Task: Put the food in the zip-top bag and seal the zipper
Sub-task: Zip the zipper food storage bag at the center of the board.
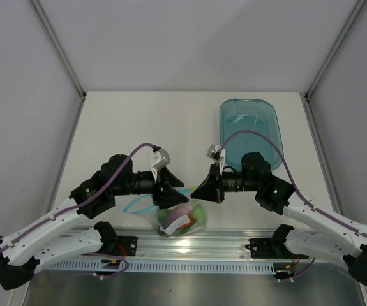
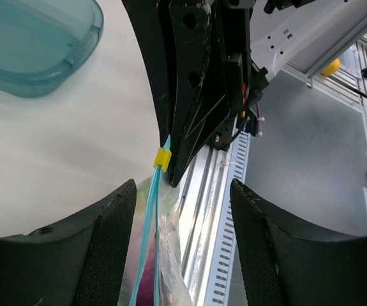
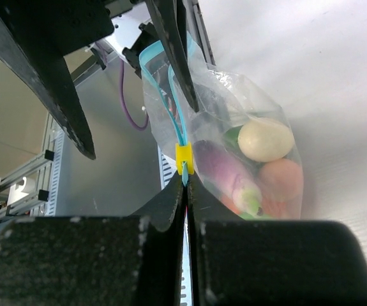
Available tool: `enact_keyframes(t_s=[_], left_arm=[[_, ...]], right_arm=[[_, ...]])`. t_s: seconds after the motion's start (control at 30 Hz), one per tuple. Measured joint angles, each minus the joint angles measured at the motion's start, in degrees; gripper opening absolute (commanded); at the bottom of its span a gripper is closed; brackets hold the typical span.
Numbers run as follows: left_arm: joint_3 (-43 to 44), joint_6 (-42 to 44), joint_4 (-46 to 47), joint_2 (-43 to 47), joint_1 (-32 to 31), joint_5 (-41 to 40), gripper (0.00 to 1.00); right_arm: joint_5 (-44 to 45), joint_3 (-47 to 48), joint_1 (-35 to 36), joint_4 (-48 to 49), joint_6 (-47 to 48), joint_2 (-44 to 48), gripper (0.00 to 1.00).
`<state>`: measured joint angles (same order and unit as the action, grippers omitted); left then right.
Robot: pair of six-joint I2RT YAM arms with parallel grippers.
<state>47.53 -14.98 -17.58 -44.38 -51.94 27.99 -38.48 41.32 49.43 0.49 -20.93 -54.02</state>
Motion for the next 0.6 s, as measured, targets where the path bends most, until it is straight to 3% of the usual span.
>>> enact_keyframes(t_s=[0.17,0.6], left_arm=[[-1.1,0.0,3.6,1.0,0.0,-2.4,0.53],[-2.0,2.5,8.6,-1.8,0.0,-2.2,0.45]], right_arm=[[2.4,0.0,0.9,0.0,-0.2,0.1,0.0],[4.6,0.0,1.1,-0.1,-1.1,0.9,0.0]])
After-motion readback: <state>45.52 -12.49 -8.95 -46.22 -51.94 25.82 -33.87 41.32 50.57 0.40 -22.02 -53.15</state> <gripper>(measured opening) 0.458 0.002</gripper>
